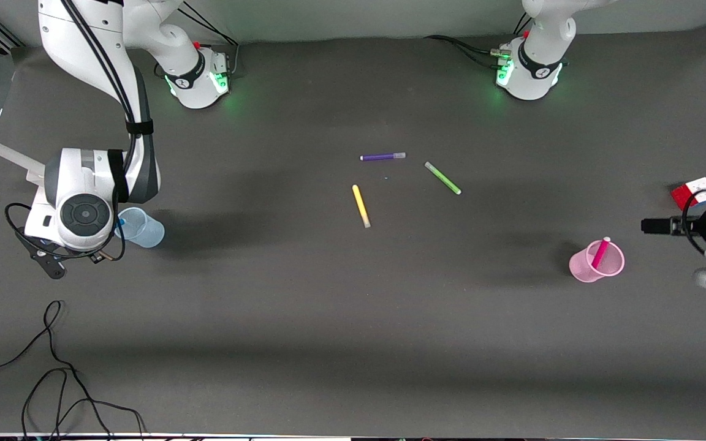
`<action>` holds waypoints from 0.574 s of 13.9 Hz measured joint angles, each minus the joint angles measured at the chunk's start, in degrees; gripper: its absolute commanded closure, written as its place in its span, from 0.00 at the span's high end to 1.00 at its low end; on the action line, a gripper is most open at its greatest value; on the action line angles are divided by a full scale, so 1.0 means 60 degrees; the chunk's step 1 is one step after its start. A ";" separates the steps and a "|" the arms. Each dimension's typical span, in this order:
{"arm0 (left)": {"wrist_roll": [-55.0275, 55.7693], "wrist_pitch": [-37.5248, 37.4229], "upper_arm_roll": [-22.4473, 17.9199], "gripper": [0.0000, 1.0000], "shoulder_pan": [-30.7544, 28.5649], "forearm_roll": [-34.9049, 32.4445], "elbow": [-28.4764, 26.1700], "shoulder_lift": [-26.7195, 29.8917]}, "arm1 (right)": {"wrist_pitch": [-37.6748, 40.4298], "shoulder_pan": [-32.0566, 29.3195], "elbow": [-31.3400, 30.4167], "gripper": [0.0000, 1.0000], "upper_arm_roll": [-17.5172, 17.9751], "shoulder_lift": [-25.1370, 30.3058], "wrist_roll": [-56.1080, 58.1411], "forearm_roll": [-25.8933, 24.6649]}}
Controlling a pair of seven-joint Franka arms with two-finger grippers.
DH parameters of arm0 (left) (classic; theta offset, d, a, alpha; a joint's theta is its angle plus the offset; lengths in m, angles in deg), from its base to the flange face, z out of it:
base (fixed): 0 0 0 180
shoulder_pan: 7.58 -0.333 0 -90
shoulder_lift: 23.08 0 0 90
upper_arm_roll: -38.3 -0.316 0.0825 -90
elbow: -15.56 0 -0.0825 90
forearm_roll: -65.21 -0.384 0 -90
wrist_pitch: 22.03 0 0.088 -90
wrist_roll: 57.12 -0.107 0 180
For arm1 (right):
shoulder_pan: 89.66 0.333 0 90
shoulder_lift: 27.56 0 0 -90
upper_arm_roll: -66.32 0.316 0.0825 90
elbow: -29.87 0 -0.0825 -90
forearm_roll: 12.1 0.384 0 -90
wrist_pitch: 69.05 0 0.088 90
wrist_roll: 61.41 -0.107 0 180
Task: Place pink and blue markers in matching cups
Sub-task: 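Lower the pink marker into the pink cup and open the left gripper, then lower the blue marker into the blue cup while the left gripper withdraws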
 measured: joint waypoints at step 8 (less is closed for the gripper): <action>0.0009 0.1890 -0.0446 1.00 0.0746 0.0457 -0.2886 0.2628 | -0.0033 0.0049 -0.0132 0.00 0.0000 0.0000 -0.0508 -0.0008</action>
